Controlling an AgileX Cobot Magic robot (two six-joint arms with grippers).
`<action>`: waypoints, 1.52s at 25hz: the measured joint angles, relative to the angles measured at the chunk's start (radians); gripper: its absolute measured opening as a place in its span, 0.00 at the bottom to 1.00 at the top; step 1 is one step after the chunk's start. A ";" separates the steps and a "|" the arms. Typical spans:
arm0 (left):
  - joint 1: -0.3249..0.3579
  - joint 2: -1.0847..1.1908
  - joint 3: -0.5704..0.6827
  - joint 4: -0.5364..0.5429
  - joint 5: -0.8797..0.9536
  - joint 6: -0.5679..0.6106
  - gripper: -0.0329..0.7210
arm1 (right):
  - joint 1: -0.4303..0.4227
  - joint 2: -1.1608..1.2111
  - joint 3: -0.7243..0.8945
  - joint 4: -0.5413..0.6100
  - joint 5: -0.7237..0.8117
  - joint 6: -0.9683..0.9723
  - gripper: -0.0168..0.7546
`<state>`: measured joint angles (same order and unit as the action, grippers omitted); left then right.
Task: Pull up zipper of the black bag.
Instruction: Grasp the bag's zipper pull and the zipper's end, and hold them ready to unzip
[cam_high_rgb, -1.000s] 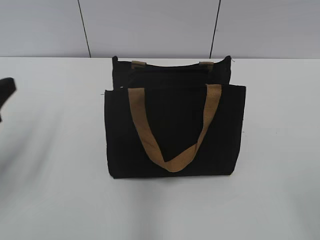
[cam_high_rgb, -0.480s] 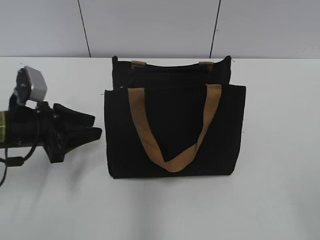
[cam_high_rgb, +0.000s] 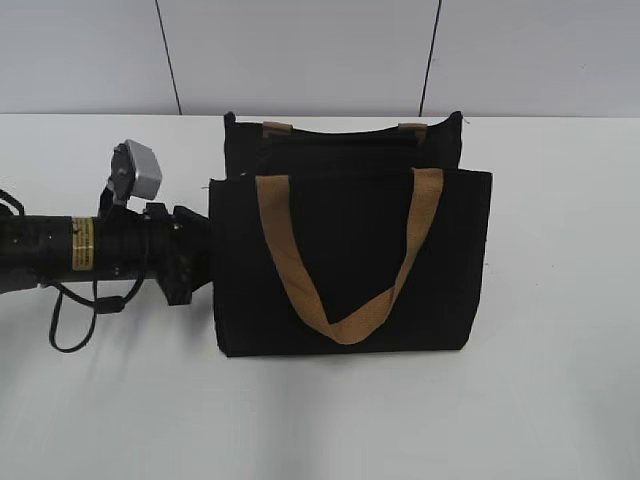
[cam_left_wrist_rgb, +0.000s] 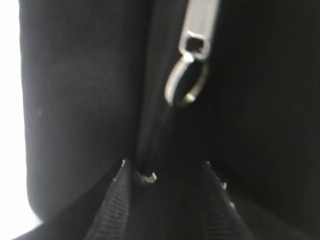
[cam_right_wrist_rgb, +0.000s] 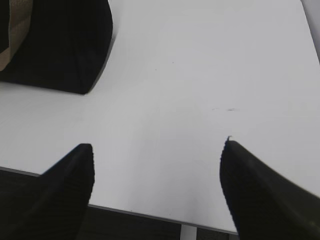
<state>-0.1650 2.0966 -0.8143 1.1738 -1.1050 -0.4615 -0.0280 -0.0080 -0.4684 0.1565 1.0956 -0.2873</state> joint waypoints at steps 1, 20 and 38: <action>-0.009 0.009 -0.010 -0.014 -0.003 0.000 0.45 | 0.000 0.000 0.000 0.000 0.000 0.000 0.79; -0.052 -0.277 0.024 -0.302 0.335 0.131 0.08 | 0.000 0.000 0.000 0.000 0.000 0.000 0.79; -0.080 -0.665 0.026 0.313 0.598 -0.579 0.08 | 0.000 0.340 -0.021 0.421 -0.266 -0.195 0.79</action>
<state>-0.2453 1.4317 -0.7881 1.4871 -0.5071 -1.0406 -0.0280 0.3318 -0.4890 0.5770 0.8293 -0.4819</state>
